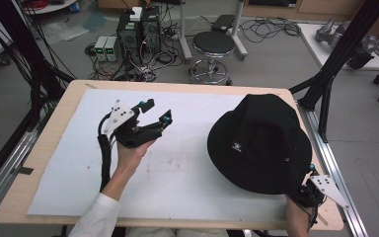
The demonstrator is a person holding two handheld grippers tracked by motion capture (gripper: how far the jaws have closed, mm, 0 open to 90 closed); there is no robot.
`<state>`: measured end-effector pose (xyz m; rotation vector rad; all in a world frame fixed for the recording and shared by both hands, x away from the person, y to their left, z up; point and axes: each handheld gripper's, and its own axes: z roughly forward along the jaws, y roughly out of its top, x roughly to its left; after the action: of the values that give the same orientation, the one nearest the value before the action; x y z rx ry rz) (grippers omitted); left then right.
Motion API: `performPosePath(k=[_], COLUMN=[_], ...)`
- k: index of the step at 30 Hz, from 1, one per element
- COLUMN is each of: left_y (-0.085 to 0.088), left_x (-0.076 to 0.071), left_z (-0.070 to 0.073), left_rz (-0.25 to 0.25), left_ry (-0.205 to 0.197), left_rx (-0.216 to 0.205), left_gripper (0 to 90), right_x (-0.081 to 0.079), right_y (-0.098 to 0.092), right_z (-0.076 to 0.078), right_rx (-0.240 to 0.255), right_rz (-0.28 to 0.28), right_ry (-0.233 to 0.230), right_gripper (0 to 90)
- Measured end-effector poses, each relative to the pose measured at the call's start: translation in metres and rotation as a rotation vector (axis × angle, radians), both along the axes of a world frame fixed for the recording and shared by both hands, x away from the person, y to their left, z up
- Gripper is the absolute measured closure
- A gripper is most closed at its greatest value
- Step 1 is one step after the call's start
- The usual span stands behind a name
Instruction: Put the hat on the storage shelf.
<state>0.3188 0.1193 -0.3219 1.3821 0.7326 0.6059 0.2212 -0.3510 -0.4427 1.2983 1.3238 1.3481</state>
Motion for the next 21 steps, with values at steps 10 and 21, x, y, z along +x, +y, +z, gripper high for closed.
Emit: performPosePath(k=[10, 21], left_y=[0.047, 0.087], left_x=[-0.005, -0.016], left_z=[-0.007, -0.024], left_rz=[0.151, 0.262], left_ry=[-0.008, 0.008], left_rx=[-0.014, -0.009], left_gripper=[27.9, 26.0], right_x=[0.0, 0.001], right_y=[0.0, 0.001], right_z=[0.0, 0.0], right_rx=[-0.005, -0.012], right_rz=[0.0, 0.004], right_ry=[0.002, -0.001], right_gripper=[12.3, 12.4])
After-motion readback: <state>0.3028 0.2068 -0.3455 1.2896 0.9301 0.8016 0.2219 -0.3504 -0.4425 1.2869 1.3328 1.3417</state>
